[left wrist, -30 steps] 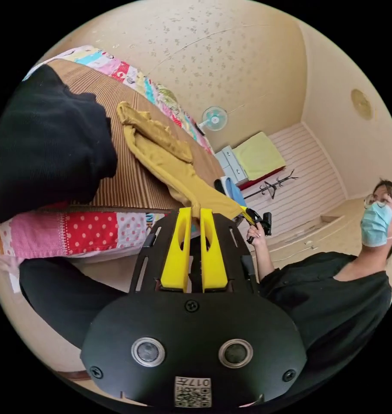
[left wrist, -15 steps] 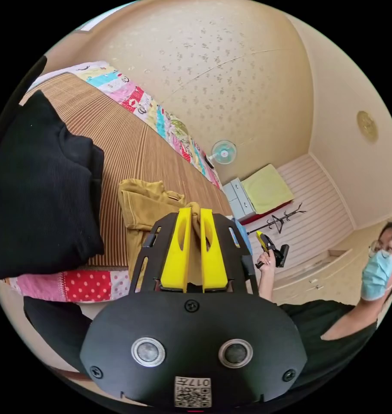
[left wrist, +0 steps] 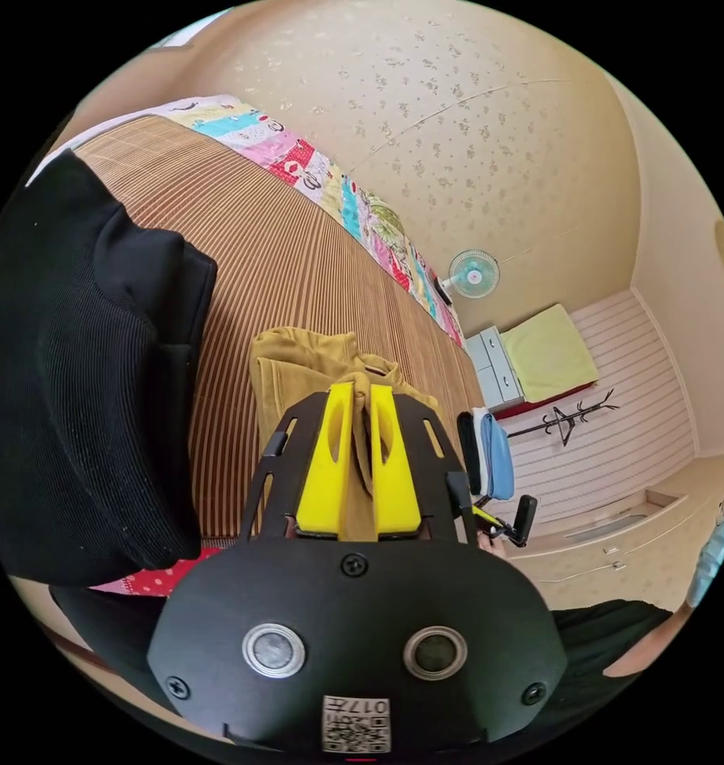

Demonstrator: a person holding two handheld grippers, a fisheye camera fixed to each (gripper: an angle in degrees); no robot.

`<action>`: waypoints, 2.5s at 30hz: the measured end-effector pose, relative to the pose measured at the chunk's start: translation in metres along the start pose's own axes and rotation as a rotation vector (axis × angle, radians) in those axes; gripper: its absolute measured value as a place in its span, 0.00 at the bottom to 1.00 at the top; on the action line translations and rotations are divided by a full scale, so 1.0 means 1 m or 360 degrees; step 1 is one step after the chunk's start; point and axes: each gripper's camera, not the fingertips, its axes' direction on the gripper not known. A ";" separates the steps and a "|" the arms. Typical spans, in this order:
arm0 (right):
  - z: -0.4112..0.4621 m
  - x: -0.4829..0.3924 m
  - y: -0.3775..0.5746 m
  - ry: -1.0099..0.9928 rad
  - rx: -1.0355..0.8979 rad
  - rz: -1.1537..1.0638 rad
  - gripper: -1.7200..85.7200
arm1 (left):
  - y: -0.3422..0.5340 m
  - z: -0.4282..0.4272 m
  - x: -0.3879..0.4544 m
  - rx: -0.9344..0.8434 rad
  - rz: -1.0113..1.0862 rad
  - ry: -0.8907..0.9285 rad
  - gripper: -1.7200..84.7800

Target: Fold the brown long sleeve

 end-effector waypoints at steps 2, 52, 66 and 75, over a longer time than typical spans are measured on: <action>0.006 0.012 0.024 -0.0064 0.0026 0.0104 0.16 | 0.004 -0.001 0.001 0.0009 -0.0006 -0.0008 0.07; -0.047 -0.125 -0.173 0.0259 0.0622 -0.0265 0.06 | -0.020 -0.016 0.074 0.0159 -0.0065 0.0002 0.08; 0.090 -0.154 -0.225 0.0587 0.0349 -0.0112 0.10 | 0.027 0.046 0.052 -0.0118 -0.0067 -0.0408 0.18; 0.203 -0.265 -0.287 -0.0067 -0.0230 -0.0371 0.18 | 0.074 0.062 0.013 -0.0225 -0.0392 -0.0129 0.13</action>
